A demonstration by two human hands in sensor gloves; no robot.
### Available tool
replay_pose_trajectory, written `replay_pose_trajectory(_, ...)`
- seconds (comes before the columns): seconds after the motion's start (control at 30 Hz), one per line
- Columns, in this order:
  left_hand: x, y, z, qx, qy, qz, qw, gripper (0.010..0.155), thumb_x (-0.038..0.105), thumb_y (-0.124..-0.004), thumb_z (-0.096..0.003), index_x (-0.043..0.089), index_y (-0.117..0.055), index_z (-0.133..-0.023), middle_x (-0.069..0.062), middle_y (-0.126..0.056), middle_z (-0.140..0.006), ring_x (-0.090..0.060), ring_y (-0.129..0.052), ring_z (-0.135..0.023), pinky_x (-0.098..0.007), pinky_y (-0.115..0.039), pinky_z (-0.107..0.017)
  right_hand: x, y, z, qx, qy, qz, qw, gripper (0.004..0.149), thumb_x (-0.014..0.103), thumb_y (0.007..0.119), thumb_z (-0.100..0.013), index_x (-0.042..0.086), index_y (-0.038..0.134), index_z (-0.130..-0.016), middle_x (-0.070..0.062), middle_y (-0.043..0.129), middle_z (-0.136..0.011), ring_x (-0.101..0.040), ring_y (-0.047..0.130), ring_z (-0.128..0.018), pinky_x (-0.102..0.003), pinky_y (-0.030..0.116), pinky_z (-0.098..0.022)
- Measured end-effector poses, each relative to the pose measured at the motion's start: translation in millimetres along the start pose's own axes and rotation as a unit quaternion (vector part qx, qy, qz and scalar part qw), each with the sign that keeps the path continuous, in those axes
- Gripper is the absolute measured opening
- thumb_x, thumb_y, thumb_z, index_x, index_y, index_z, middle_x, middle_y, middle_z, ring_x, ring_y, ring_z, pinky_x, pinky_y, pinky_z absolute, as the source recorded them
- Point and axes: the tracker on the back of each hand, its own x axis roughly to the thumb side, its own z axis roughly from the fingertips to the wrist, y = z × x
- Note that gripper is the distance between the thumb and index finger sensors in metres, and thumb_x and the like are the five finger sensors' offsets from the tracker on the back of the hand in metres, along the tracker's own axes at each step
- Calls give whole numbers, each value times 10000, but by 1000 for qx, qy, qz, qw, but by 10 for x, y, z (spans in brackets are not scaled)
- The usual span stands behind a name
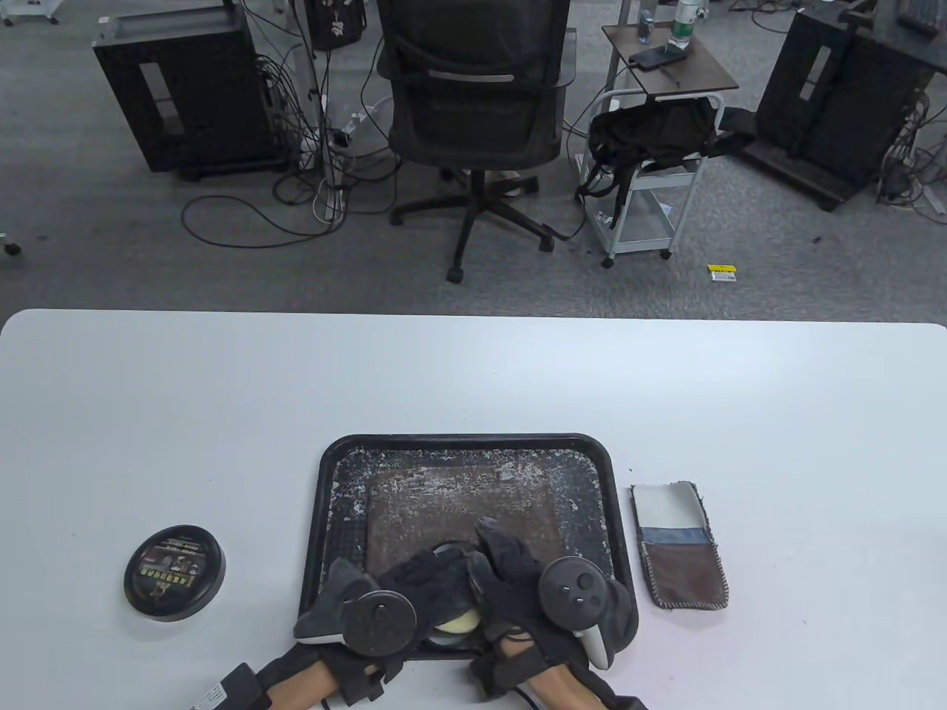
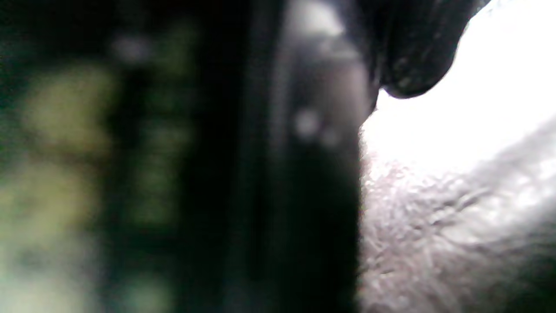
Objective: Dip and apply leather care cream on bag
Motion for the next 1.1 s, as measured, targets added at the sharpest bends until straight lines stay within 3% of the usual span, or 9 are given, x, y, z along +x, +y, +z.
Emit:
replay_pose_trajectory(0.17, -23, 82, 72, 44, -1, 12, 999, 584, 279, -782, -396, 382, -650, -956, 84, -644, -1073, -206, -659, -1024, -403, -604, -756, -29, -69, -28, -9, 7, -25, 1000, 623, 441, 689, -488, 50, 738, -971, -251, 797, -885, -294, 1001, -461, -535, 825, -454)
replay_pose_trajectory(0.33, -85, 170, 167, 103, 17, 37, 994, 588, 286, -775, -405, 388, -625, -965, 93, -621, -1083, -199, -640, -1036, -399, -591, -767, -135, -306, -72, -46, 28, -29, 998, 622, 441, 693, -488, 53, 736, -972, -244, 796, -890, -295, 1000, -464, -536, 823, -456)
replay_pose_trajectory(0.43, -140, 209, 229, 133, 37, 50, 989, 590, 285, -774, -406, 385, -620, -967, 87, -616, -1085, -204, -639, -1035, -401, -589, -767, -173, -589, -100, -90, 30, -44, 995, 615, 428, 685, -492, 55, 725, -979, -244, 781, -905, -308, 990, -488, -548, 809, -472)
replay_pose_trajectory(0.6, -258, 234, 288, 153, 74, 73, 983, 592, 282, -775, -408, 376, -616, -971, 77, -615, -1085, -213, -638, -1034, -408, -586, -765, -291, -1297, -88, -197, 29, 0, 980, 598, 395, 659, -501, 69, 687, -1001, -230, 738, -950, -340, 966, -570, -575, 774, -517)
replay_pose_trajectory(0.73, -331, 235, 313, 152, 94, 78, 981, 593, 279, -778, -409, 373, -617, -972, 73, -615, -1087, -215, -638, -1035, -410, -583, -767, -484, -1897, 40, -279, 65, 74, 955, 588, 357, 628, -501, 77, 653, -1018, -223, 709, -977, -363, 952, -633, -591, 755, -545)
replay_pose_trajectory(0.77, -343, 236, 316, 152, 97, 78, 981, 593, 278, -779, -409, 372, -619, -971, 72, -614, -1087, -215, -637, -1036, -411, -582, -768, -508, -1959, 57, -288, 69, 80, 952, 588, 353, 627, -499, 79, 648, -1019, -223, 708, -976, -362, 954, -638, -590, 758, -545)
replay_pose_trajectory(0.83, -380, 240, 326, 152, 106, 82, 979, 593, 277, -779, -409, 370, -618, -973, 72, -615, -1087, -217, -636, -1036, -411, -581, -769, -675, -2251, 153, -334, 108, 97, 931, 582, 329, 629, -495, 78, 636, -1020, -225, 699, -977, -365, 955, -655, -590, 763, -546)
replay_pose_trajectory(0.97, -430, 239, 338, 147, 116, 83, 979, 595, 276, -781, -409, 372, -618, -972, 72, -614, -1088, -216, -634, -1038, -412, -578, -770, -962, -2538, 281, -378, 168, 87, 906, 583, 308, 638, -488, 66, 631, -1019, -240, 692, -974, -385, 945, -676, -601, 751, -550)
replay_pose_trajectory(1.1, -460, 237, 346, 145, 120, 87, 978, 595, 275, -782, -408, 369, -618, -973, 70, -615, -1087, -220, -635, -1036, -413, -577, -769, -1283, -2666, 361, -395, 243, 62, 884, 589, 287, 641, -476, 55, 611, -1016, -256, 670, -973, -423, 922, -712, -611, 747, -546)
